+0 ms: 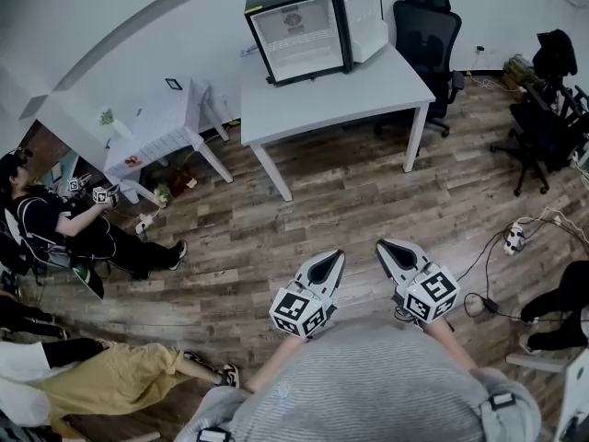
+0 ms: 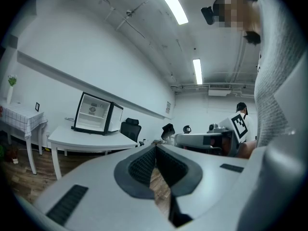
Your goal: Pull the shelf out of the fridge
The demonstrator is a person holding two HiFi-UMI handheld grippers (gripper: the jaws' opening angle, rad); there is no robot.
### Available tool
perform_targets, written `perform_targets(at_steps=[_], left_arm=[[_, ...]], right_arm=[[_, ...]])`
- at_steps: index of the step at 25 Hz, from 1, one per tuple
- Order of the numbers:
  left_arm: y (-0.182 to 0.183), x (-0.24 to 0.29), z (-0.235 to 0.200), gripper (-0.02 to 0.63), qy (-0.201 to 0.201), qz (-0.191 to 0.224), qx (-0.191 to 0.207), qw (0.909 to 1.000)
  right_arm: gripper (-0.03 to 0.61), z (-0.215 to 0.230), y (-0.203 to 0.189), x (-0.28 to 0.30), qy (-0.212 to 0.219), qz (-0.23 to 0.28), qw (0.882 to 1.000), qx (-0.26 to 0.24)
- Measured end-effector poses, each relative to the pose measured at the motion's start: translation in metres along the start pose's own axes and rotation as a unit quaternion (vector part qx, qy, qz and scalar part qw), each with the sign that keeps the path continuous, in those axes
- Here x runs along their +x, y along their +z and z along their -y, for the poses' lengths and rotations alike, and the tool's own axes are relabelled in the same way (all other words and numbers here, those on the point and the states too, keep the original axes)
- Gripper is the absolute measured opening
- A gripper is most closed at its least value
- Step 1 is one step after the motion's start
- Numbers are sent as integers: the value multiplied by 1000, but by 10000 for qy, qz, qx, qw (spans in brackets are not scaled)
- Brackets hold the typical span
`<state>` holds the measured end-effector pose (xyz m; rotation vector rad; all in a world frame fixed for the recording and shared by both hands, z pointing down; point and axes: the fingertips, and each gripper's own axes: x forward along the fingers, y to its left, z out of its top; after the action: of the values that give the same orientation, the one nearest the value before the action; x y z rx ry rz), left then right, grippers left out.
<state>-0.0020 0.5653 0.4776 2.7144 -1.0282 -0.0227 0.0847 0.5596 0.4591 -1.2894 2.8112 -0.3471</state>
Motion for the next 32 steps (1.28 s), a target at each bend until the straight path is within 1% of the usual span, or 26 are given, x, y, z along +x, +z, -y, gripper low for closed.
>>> perform_targets(at_steps=[5, 12, 16, 19, 22, 25, 30, 32], left_arm=[[1, 6, -4, 12, 26, -15, 19, 10000], [6, 21, -27, 12, 91, 1, 4, 10000], [12, 43, -48, 12, 43, 40, 45, 10000], [16, 64, -68, 12, -3, 125, 69, 9999], [18, 87, -97, 12, -9, 183, 101, 9998], [26, 111, -136, 12, 35, 197, 95, 9998], [60, 152, -205, 12, 119, 268, 163, 9994], [73, 169, -235, 12, 122, 273, 187, 9994]], right_arm=[[15, 11, -3, 2, 3, 10, 10000, 60], [15, 22, -2, 14, -67, -73, 9999, 57], [15, 43, 3, 21, -253, -38, 9997, 32], [15, 64, 1, 28, -415, 0, 9991, 19], [15, 89, -3, 48, -544, 10, 9985, -36], [15, 115, 1, 84, -581, 17, 9983, -47], [15, 153, 37, 159, -486, 132, 9987, -115], [15, 172, 44, 192, -448, 156, 9988, -78]])
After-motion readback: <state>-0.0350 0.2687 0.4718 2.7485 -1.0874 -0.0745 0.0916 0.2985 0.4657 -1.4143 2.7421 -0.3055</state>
